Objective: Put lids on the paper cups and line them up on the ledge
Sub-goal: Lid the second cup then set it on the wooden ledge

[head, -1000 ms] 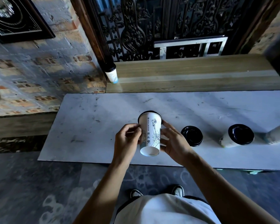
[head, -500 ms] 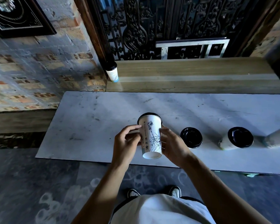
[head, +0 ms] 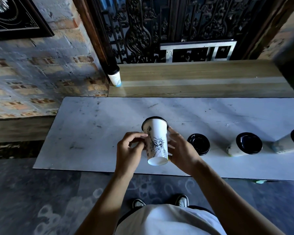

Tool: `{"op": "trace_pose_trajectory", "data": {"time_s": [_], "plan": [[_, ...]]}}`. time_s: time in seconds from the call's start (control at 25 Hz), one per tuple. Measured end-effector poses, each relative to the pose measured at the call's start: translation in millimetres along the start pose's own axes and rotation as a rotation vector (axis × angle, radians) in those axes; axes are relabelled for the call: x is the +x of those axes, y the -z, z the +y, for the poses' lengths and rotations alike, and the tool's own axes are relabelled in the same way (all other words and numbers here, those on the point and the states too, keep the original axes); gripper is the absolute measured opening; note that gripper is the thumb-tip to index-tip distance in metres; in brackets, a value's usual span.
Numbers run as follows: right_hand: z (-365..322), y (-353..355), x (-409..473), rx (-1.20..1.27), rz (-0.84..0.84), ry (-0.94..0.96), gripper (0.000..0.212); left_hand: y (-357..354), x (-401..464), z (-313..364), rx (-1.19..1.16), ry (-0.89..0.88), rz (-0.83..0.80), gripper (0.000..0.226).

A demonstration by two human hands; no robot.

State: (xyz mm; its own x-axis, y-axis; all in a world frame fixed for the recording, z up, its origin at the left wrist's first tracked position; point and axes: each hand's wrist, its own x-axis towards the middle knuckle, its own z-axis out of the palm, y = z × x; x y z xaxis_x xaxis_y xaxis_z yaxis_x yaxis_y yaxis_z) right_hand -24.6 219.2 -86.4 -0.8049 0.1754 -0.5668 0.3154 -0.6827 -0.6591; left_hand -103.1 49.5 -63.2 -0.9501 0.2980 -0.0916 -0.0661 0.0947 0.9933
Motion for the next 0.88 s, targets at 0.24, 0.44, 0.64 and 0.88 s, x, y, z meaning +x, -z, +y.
{"op": "trace_pose_trajectory", "data": {"time_s": [0.24,0.44,0.64,0.88], "plan": [[1.4,10.1,7.0,0.028,-0.058,0.051,0.06,-1.7,2.3,3.7,-0.07,0.136,0.011,0.011],[-1.2,7.5,9.6,0.036,-0.088,0.055,0.064,-0.4,5.3,6.5,-0.06,0.136,-0.009,0.006],[-5.6,2.1,8.4,0.047,-0.081,0.021,0.066,0.2,8.4,8.6,-0.018,0.128,-0.011,0.017],[-10.0,1.0,6.3,0.004,-0.084,0.018,0.066,0.3,10.9,8.4,-0.013,0.091,-0.011,0.023]]}}
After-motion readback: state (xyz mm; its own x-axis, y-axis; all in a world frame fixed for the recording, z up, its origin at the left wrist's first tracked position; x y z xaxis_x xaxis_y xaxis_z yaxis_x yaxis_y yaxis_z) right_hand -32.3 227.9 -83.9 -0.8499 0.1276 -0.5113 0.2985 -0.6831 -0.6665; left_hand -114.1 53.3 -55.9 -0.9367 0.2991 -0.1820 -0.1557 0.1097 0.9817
